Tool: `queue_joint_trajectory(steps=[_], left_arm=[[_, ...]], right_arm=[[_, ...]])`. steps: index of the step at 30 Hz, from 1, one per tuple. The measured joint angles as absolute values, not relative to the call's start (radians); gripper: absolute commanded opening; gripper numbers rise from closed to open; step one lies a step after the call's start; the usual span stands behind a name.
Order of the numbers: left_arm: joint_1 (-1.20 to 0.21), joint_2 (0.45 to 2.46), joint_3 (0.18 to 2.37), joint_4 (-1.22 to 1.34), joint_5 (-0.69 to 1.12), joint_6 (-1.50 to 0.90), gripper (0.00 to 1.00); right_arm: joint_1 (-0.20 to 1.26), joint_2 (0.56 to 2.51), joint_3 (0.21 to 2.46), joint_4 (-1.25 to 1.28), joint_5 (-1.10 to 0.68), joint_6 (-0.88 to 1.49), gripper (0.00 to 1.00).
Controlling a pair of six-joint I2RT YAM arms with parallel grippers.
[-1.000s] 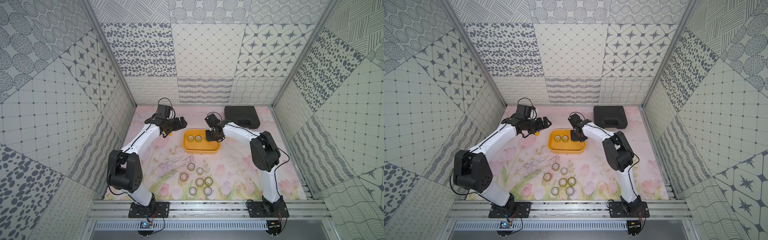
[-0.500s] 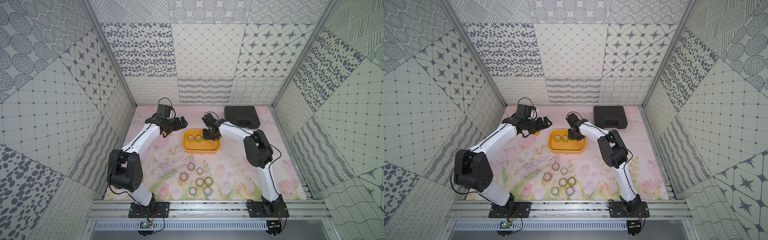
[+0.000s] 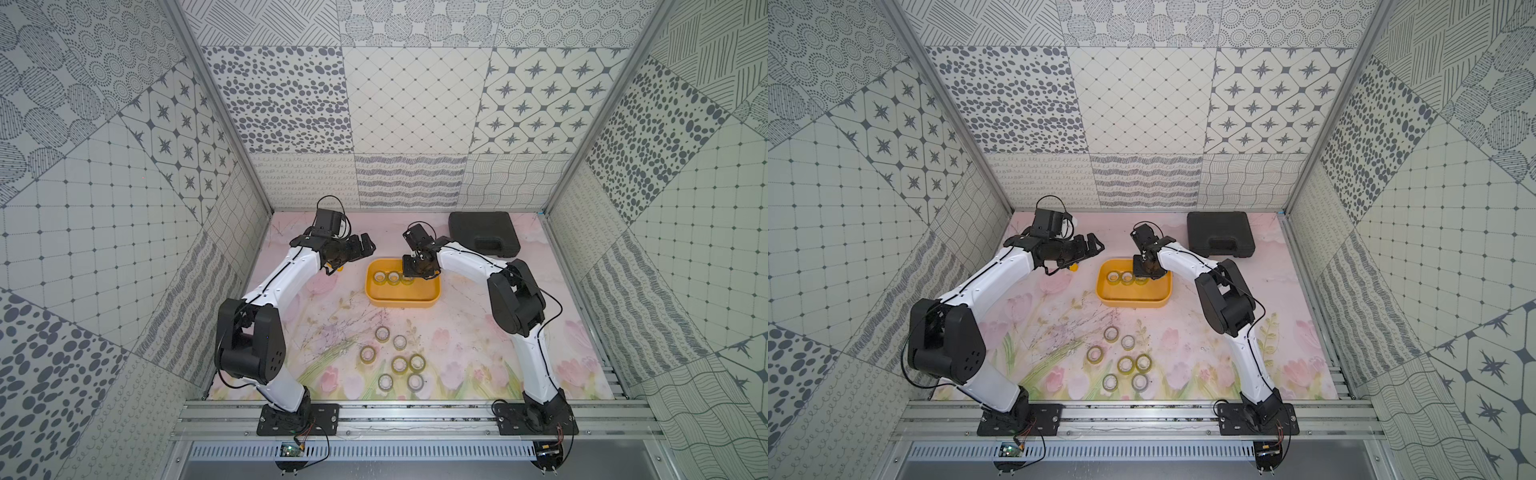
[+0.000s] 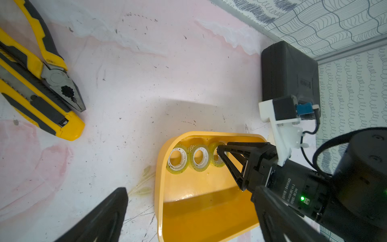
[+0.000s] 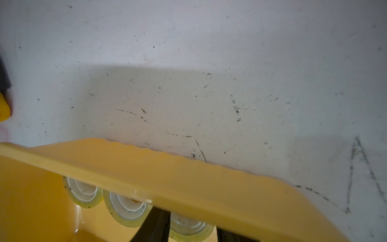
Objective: Put the transparent tape into the storage box
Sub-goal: Place the tape in the storage box.
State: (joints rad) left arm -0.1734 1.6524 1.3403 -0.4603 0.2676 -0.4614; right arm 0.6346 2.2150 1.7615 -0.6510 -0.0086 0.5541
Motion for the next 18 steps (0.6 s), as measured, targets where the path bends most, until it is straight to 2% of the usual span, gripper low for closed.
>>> queue_joint_trajectory(steps=[7,18], left_arm=[[-0.173,1.668,1.344,-0.461,0.271,-0.461,0.99],[-0.175,1.715,1.361,-0.463,0.315,-0.472,0.99]], right_arm=[[0.635,2.096,1.661,-0.636,-0.007,0.546,0.46],[0.691,1.547,1.285,-0.572,-0.026,0.516,0.46]])
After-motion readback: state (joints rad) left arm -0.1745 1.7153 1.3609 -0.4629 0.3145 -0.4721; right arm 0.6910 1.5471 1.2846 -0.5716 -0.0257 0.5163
